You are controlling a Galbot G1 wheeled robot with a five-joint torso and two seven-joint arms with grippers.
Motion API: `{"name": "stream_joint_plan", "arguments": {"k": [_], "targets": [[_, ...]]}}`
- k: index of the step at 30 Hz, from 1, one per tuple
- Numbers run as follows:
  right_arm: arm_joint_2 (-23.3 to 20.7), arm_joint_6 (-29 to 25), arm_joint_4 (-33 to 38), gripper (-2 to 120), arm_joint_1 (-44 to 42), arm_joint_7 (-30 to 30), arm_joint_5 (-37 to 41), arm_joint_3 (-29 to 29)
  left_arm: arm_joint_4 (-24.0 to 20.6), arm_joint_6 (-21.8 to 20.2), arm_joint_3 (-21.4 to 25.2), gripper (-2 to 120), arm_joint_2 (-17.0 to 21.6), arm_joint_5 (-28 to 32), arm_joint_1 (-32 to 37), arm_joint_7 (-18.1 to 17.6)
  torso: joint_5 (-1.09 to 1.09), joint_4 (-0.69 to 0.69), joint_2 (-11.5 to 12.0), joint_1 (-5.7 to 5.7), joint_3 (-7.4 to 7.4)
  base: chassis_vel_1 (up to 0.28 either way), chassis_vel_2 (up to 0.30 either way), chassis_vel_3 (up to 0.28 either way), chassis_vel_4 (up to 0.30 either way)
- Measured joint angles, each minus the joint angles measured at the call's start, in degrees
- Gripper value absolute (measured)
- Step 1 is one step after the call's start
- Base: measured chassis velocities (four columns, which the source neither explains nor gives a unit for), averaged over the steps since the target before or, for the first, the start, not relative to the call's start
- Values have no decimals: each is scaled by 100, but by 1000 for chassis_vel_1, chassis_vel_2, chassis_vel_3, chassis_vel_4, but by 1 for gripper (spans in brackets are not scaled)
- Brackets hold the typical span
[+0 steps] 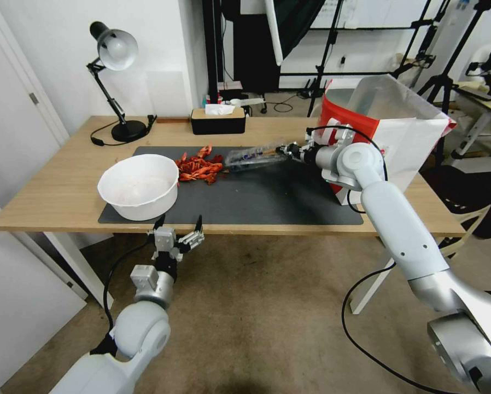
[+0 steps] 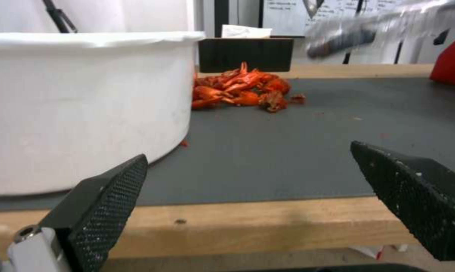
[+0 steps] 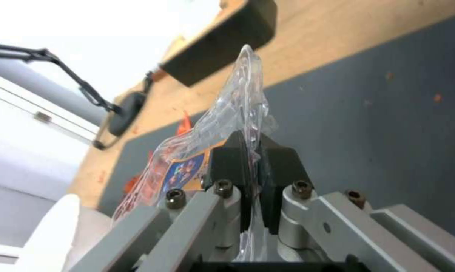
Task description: Close the takeout container lid, then place the container into the takeout bag.
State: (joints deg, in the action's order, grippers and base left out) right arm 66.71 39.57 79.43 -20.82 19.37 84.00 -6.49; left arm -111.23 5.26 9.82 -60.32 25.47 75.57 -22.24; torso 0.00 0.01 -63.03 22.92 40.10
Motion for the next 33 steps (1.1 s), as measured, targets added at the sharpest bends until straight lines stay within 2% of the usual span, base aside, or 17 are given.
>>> {"name": "stream_joint_plan", "arguments": {"k": [7, 14, 20, 24, 28, 33], "targets": [[-86, -80, 356, 2, -8, 97, 267, -96, 8, 74, 114, 100, -66, -43, 151, -30, 0, -1, 0, 0, 0, 0, 0, 0, 0], [-263, -212, 1188, 2, 101, 356, 796, -301, 27, 165, 238, 100, -164, -126, 368, -30, 0, -1, -1, 0, 1, 0, 0, 0, 0], [-345, -298, 1433, 2, 368, 600, 1050, -513, 36, 182, 304, 100, -167, -125, 411, -30, 0, 0, -1, 0, 1, 0, 0, 0, 0], [-513, -339, 1512, 2, 626, 891, 1304, -736, 36, 196, 329, 100, -194, -126, 449, -30, 0, 0, -1, 0, 1, 0, 0, 0, 0], [-930, -359, 1523, 2, 866, 1377, 1573, -969, 52, 228, 335, 100, -215, -128, 468, -27, 1, -1, 0, 0, 1, 0, 0, 0, 0], [-1234, -365, 1523, 2, 910, 1633, 1621, -1101, 63, 240, 320, 100, -226, -128, 467, -25, 1, -1, 0, 0, 1, 0, 0, 0, 0]]}}
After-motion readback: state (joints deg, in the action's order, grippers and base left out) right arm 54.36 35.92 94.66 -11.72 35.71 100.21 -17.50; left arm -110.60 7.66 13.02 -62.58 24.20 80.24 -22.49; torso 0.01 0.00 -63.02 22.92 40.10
